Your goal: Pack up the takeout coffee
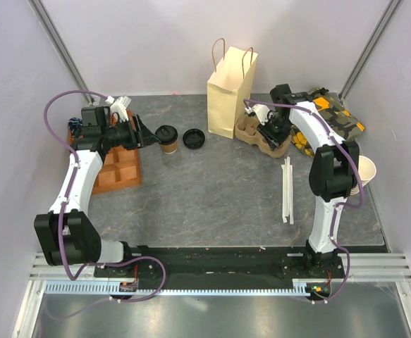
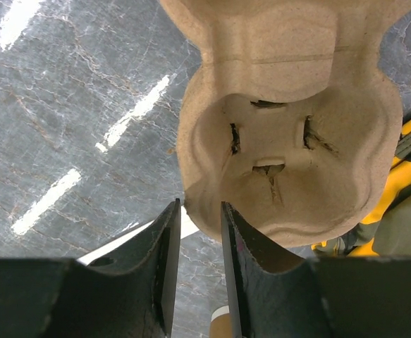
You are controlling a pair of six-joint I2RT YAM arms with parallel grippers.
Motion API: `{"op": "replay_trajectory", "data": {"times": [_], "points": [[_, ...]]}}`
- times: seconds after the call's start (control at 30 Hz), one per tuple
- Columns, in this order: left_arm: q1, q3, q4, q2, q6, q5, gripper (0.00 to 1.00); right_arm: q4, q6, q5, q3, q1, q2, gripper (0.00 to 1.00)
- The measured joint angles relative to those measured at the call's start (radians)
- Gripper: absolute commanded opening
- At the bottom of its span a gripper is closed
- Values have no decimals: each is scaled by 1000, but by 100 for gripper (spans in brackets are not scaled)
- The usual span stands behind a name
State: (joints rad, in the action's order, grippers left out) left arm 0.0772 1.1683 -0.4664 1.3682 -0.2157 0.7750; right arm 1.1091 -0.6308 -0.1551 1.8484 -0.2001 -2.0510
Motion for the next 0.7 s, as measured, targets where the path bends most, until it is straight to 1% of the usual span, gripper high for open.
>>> {"op": "replay_trajectory", "data": {"times": [0.13, 0.23, 0.33, 0.4, 0.43, 0.5, 0.53, 0.7], "points": [[0, 0, -1, 0, 0, -9, 62, -2, -2, 0, 0, 7, -9, 36], [0, 0, -3, 0, 0, -13, 62, -2, -2, 0, 0, 8, -11, 27], [0, 0, -3, 0, 0, -13, 62, -2, -3, -1, 0, 8, -11, 16], [0, 0, -3, 0, 0, -14, 62, -2, -5, -2, 0, 9, -11, 13], [0, 0, -3, 0, 0, -14, 62, -2, -5, -2, 0, 9, -11, 10], [0, 0, -3, 0, 0, -14, 62, -3, -7, -3, 0, 9, -11, 6], [0, 0, -3, 0, 0, -14, 62, -2, -8, -3, 2, 9, -11, 1], [0, 0, -3, 0, 0, -14, 62, -2, -10, -3, 6, 10, -11, 0]]}}
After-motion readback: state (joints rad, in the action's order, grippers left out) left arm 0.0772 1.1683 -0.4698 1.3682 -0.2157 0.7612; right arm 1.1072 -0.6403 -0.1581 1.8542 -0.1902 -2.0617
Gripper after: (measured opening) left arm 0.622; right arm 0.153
